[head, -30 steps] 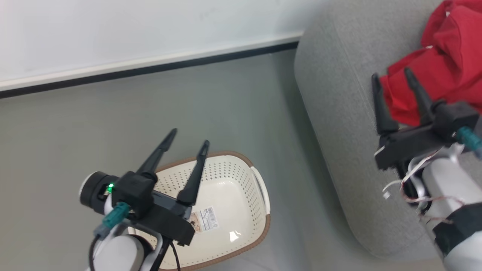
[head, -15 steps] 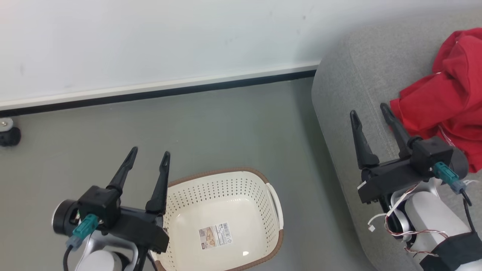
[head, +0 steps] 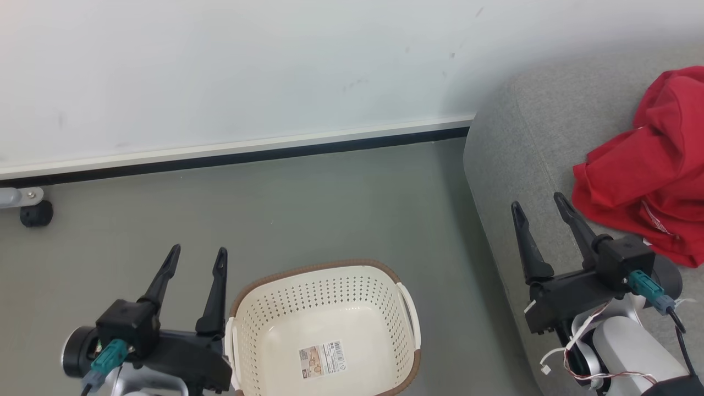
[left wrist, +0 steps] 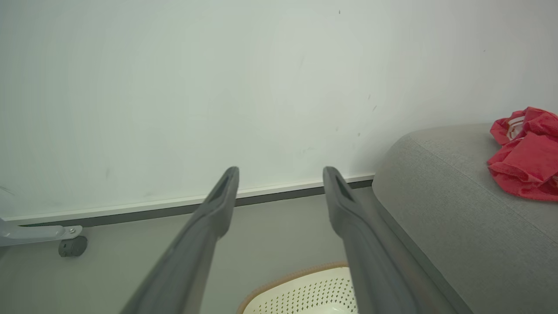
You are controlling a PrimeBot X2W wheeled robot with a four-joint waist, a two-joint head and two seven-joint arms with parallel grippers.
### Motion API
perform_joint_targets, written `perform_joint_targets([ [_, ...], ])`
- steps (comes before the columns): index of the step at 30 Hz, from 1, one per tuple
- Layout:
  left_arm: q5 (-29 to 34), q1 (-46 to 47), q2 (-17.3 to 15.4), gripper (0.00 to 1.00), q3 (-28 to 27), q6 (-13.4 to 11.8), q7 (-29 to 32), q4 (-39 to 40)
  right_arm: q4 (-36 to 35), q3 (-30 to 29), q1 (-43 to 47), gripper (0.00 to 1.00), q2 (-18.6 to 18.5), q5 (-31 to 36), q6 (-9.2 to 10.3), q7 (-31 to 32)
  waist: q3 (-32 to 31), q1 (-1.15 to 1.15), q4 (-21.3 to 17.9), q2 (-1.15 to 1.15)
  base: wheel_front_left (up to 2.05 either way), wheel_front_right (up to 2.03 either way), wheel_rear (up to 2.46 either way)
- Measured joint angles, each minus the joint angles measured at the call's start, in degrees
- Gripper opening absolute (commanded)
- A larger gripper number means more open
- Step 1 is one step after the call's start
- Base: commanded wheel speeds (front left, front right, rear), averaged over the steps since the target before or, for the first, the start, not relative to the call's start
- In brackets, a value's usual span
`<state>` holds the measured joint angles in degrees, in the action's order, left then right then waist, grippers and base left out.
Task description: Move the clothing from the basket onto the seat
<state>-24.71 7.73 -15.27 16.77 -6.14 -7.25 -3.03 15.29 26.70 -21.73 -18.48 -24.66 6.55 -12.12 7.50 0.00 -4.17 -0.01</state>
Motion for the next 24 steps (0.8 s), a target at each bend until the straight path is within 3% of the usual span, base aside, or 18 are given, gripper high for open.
perform_joint_targets([
  [24, 0.70, -3.50, 1.15, 1.00, -2.93, -0.92, 0.02, 0.12, -5.66, -3.64, 5.08, 1.00, -0.53, 0.60, 0.58, 2.52, -1.45, 0.00, -0.23, 0.01, 0.00, 0.00, 0.00],
])
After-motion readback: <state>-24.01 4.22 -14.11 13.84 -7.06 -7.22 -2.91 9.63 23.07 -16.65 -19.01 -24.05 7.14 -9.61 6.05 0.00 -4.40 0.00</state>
